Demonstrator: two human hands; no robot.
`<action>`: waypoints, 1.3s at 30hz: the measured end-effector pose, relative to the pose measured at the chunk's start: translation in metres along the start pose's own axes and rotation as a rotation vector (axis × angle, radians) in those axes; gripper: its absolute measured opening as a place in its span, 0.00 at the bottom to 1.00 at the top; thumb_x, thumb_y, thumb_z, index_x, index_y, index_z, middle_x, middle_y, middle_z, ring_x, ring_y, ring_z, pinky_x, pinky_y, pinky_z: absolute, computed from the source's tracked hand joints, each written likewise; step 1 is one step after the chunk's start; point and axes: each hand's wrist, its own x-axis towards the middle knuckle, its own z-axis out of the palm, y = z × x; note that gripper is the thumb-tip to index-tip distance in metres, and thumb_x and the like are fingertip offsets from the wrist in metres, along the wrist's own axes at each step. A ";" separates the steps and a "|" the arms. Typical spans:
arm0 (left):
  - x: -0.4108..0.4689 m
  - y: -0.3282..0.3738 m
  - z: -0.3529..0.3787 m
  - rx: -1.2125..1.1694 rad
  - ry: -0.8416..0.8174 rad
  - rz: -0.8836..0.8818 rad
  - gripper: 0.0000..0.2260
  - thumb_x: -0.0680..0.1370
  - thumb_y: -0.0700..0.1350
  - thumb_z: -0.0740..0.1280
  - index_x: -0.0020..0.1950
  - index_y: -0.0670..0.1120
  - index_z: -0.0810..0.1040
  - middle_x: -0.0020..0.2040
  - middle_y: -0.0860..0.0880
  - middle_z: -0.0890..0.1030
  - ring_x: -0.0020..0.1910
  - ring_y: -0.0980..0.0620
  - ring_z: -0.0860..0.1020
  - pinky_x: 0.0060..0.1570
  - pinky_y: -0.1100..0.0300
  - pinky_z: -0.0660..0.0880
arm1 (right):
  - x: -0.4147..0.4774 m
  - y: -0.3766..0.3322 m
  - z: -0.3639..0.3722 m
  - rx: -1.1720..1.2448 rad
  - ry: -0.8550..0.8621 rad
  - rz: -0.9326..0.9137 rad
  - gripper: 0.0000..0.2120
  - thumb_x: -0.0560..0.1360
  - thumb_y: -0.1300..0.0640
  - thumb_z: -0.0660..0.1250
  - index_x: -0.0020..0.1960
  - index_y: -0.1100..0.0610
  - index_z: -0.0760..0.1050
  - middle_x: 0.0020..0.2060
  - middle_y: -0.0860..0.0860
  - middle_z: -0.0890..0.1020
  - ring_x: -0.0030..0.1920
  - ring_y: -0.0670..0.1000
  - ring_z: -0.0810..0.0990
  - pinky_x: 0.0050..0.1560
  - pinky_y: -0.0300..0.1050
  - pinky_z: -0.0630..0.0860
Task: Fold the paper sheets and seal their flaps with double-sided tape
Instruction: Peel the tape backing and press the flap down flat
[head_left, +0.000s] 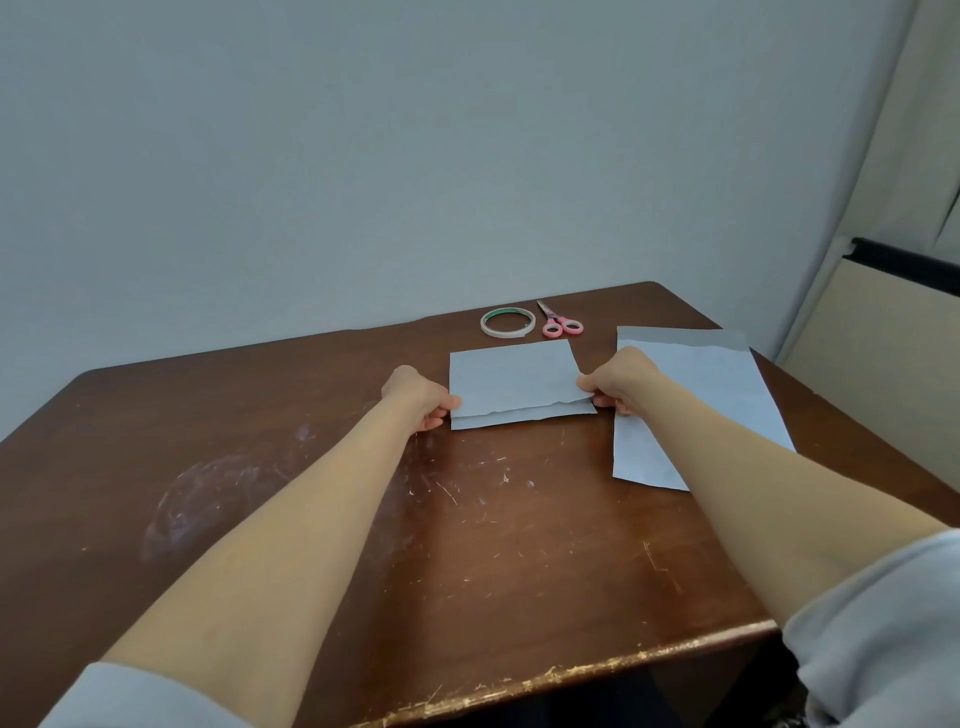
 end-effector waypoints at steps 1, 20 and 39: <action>0.000 0.000 0.000 0.007 0.008 -0.002 0.15 0.71 0.38 0.75 0.56 0.38 0.79 0.47 0.42 0.80 0.38 0.53 0.77 0.37 0.62 0.78 | 0.000 0.000 0.000 -0.008 0.007 -0.003 0.12 0.76 0.59 0.69 0.38 0.59 0.68 0.31 0.54 0.76 0.40 0.51 0.77 0.39 0.43 0.70; -0.004 0.001 0.005 0.180 0.076 0.046 0.17 0.69 0.39 0.76 0.56 0.40 0.79 0.53 0.42 0.80 0.48 0.48 0.80 0.42 0.58 0.81 | 0.002 0.001 0.003 -0.167 0.080 -0.059 0.14 0.74 0.59 0.68 0.33 0.59 0.68 0.27 0.53 0.74 0.29 0.49 0.72 0.39 0.43 0.71; -0.004 0.004 0.007 0.267 0.080 0.081 0.16 0.69 0.37 0.76 0.56 0.38 0.79 0.54 0.42 0.79 0.51 0.46 0.80 0.47 0.53 0.82 | 0.000 0.003 0.004 -0.400 0.073 -0.162 0.12 0.70 0.60 0.69 0.33 0.59 0.68 0.33 0.53 0.76 0.30 0.50 0.72 0.29 0.39 0.67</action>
